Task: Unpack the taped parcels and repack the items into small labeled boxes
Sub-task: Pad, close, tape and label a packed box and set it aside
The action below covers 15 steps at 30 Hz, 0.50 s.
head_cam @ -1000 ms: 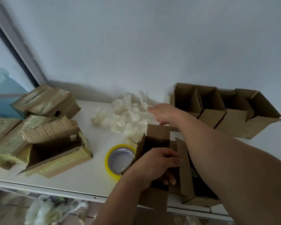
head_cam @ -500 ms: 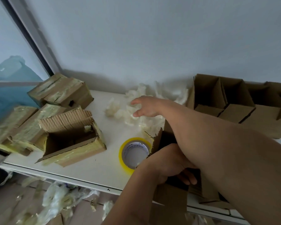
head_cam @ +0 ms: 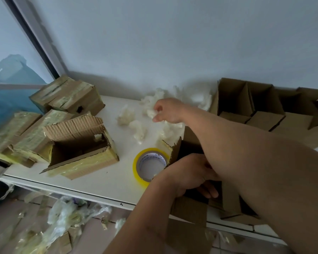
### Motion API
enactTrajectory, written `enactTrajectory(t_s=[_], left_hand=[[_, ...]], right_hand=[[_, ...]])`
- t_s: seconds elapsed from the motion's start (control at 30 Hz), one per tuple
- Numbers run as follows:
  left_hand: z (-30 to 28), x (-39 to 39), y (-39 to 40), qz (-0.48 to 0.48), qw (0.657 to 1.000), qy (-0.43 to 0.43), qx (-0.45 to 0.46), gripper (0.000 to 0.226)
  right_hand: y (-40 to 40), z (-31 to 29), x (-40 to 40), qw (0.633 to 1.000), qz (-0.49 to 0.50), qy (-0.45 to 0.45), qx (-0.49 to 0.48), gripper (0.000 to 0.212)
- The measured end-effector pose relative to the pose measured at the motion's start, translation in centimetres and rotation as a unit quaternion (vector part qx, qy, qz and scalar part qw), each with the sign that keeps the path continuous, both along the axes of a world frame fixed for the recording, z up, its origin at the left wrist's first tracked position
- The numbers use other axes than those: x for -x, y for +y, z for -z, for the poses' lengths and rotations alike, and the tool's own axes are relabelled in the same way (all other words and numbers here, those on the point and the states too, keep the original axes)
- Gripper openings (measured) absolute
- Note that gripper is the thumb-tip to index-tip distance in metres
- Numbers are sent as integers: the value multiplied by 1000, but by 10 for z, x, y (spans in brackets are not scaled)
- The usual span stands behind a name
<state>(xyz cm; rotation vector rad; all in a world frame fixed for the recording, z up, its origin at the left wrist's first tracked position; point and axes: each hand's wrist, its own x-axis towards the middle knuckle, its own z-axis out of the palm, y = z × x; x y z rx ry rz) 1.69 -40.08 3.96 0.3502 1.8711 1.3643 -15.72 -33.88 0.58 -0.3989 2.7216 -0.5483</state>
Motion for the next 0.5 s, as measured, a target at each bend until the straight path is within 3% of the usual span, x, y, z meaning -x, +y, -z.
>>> enactTrajectory(t_s=[0.1,0.23,0.4,0.5], left_hand=[[11,-1,7,-9,999,-31,-17,25],[30,1,14,-18,998,-38,-40,10],[31,-3,20,-46,999,-8,-28,10],[31,-6,22,-54,998,5,-18,10]], right_hand=[[26,-40,-27,990,59,21,126,46],[76,-81,-82,950,145,8,277,42],[133,-90,-180,922,254,50,287,30],[152,-76,-228,892,345,23,293,23]])
